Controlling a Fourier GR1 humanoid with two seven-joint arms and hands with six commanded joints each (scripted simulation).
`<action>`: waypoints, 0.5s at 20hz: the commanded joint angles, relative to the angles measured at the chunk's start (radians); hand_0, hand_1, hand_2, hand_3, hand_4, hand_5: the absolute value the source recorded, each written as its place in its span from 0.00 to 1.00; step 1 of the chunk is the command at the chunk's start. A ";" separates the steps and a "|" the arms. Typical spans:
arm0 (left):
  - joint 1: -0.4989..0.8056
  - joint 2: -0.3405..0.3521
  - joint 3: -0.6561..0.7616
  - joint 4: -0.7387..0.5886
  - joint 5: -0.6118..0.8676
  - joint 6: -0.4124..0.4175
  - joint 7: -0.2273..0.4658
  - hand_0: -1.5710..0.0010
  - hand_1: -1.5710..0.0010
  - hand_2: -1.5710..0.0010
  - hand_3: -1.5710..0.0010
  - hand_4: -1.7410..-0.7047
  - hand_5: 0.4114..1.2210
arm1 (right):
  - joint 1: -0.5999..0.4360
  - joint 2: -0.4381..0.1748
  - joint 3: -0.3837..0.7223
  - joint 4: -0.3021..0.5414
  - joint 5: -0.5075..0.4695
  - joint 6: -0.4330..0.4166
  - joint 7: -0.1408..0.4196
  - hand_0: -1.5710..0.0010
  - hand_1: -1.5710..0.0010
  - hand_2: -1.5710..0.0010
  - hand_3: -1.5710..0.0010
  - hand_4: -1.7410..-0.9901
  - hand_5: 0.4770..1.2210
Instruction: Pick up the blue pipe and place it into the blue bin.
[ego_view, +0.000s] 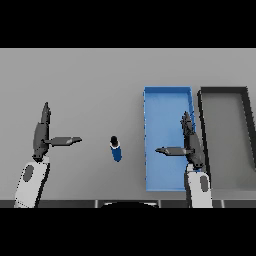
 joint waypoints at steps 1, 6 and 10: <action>0.000 -0.002 -0.002 -0.002 -0.002 0.002 -0.004 1.00 1.00 1.00 1.00 0.75 0.22 | 0.001 -0.003 -0.002 0.000 -0.002 0.001 -0.001 1.00 1.00 1.00 1.00 0.71 0.20; 0.008 -0.018 -0.027 -0.025 -0.024 0.022 0.007 1.00 1.00 1.00 1.00 0.75 0.22 | 0.007 -0.026 -0.019 -0.005 -0.025 0.021 -0.002 1.00 1.00 1.00 1.00 0.71 0.20; 0.061 0.135 -0.065 -0.006 -0.031 -0.206 -0.135 1.00 1.00 1.00 1.00 0.75 0.22 | 0.107 -0.168 0.043 -0.108 0.131 0.053 -0.139 1.00 1.00 1.00 1.00 0.72 0.20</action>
